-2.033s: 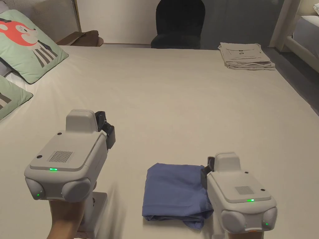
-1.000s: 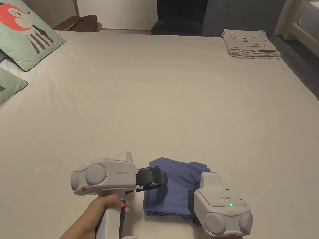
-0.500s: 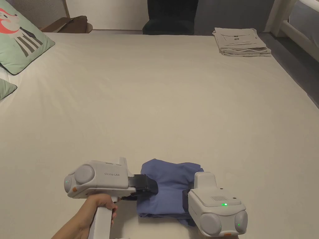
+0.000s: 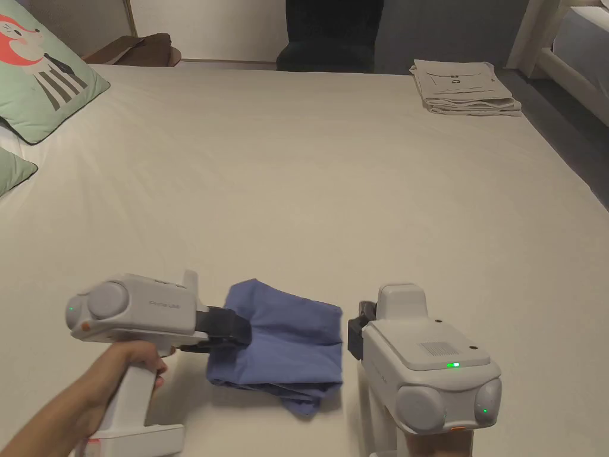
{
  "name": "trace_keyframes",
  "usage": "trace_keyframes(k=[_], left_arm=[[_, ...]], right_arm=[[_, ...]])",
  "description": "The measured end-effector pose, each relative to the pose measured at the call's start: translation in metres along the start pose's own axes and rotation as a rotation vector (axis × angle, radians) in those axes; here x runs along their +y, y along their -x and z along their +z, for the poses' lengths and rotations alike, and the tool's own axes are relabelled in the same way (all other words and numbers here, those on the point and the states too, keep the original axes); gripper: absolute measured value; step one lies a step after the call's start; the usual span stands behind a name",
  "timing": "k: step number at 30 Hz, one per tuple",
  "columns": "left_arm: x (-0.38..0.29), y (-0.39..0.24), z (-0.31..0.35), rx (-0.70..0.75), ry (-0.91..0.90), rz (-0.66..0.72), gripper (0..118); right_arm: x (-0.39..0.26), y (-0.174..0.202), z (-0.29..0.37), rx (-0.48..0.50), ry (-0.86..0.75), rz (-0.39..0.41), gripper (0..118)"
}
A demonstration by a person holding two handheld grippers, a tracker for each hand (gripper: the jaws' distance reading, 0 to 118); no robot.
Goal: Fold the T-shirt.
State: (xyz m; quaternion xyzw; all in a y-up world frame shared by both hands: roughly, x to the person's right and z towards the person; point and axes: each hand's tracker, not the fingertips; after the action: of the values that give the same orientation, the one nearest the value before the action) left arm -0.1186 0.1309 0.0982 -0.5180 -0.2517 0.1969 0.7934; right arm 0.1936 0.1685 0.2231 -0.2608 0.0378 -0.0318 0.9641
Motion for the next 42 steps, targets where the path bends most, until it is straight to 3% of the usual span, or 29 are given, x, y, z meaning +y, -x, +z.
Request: trace_keyframes(k=[12,21,29,31,33,35,42], left_arm=[[0.042,0.149,0.120,0.348,-0.044,0.005,21],[0.049,0.262,0.202,0.492,-0.083,0.140,21],[0.048,0.308,0.226,0.557,-0.098,0.213,23],[0.049,0.303,0.222,0.561,-0.104,0.199,40],[0.050,0.298,0.218,0.623,-0.113,0.174,79],[0.051,0.288,0.215,0.699,-0.109,0.134,108],[0.050,0.216,0.236,0.683,-0.349,0.115,109]], right_arm=[[0.066,0.076,-0.021,0.110,-0.153,0.089,0],[0.076,0.164,-0.077,0.197,-0.165,0.130,0],[0.075,0.190,-0.093,0.241,-0.154,0.147,0],[0.075,0.187,-0.090,0.235,-0.154,0.158,0],[0.077,0.180,-0.087,0.230,-0.154,0.161,0],[0.078,0.174,-0.080,0.221,-0.163,0.157,0],[0.085,0.139,-0.042,0.184,-0.225,0.141,0]])
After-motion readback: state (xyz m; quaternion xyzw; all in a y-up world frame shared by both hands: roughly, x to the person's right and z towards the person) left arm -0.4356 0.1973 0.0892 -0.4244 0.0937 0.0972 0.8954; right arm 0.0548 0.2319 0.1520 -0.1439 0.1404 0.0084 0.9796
